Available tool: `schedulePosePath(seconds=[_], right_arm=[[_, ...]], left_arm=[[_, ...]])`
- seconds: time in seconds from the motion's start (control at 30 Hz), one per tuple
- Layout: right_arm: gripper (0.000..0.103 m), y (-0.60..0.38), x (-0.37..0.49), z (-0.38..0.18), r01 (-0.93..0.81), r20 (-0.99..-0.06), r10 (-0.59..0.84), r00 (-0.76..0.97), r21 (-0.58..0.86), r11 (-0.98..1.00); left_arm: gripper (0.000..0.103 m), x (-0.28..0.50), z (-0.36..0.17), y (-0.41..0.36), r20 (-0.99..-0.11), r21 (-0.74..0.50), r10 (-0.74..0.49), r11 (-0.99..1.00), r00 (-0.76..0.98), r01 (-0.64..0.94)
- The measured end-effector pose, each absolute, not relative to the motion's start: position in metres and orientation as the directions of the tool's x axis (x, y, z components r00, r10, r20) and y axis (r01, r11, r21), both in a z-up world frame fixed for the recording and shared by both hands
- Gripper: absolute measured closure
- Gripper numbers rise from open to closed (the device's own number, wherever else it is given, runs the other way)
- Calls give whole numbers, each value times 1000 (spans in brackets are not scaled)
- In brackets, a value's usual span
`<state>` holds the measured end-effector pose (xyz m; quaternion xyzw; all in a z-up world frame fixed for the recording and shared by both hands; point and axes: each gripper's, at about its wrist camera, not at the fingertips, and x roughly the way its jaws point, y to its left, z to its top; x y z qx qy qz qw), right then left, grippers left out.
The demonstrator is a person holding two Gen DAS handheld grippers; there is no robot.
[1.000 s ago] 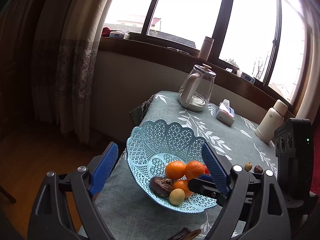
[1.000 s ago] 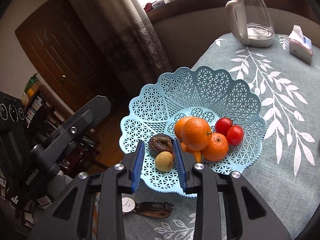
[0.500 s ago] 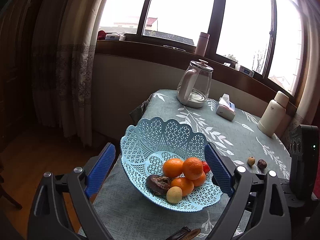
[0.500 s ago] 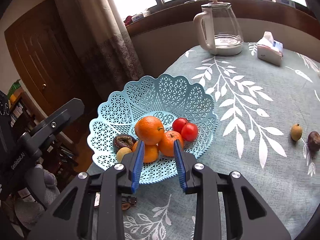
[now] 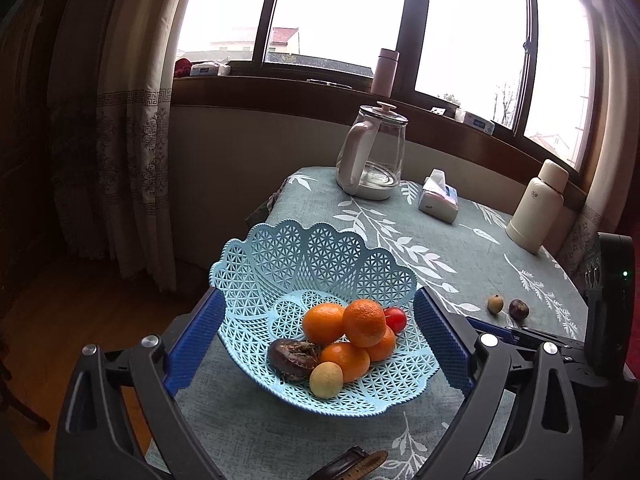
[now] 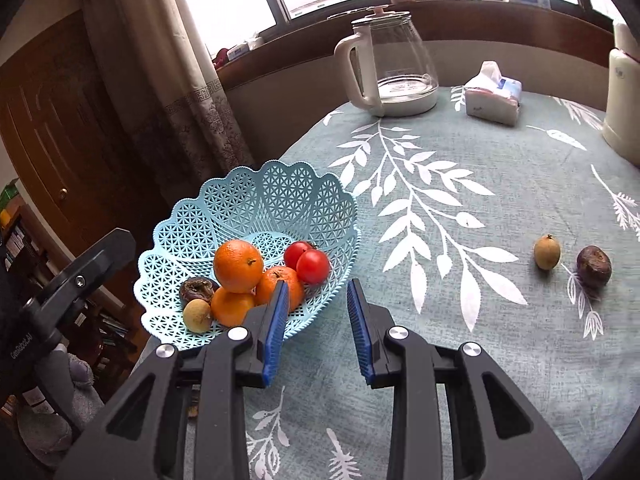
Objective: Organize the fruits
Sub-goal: 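Move both tools back toward the last yellow and brown fruits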
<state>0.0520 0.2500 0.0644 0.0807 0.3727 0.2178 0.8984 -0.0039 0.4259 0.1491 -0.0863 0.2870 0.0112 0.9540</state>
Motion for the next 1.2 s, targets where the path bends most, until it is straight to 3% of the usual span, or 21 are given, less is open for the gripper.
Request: schedulePosePath(seconds=[0.6, 0.73, 0.97, 1.0, 1.07, 1.2], right_arm=[[72, 211, 61, 54, -208, -651, 370, 662, 315, 926], [58, 196, 62, 51, -166, -649, 350, 676, 328, 930], [56, 168, 65, 46, -100, -651, 311, 693, 340, 935], [52, 163, 66, 44, -88, -653, 304, 694, 342, 936], [33, 152, 65, 43, -62, -647, 293, 704, 355, 933], [33, 130, 65, 40, -16, -648, 261, 715, 359, 933]], left_arm=[[6, 2, 140, 400, -579, -126, -63, 992, 813, -13], [6, 3, 138, 395, -584, -118, -69, 993, 809, -1], [5, 2, 135, 388, -592, -99, -68, 995, 803, 10], [3, 3, 135, 387, -593, -97, -68, 995, 802, 12], [3, 3, 134, 385, -599, -93, -68, 996, 798, 15], [3, 5, 131, 382, -613, -88, -67, 996, 787, 16]])
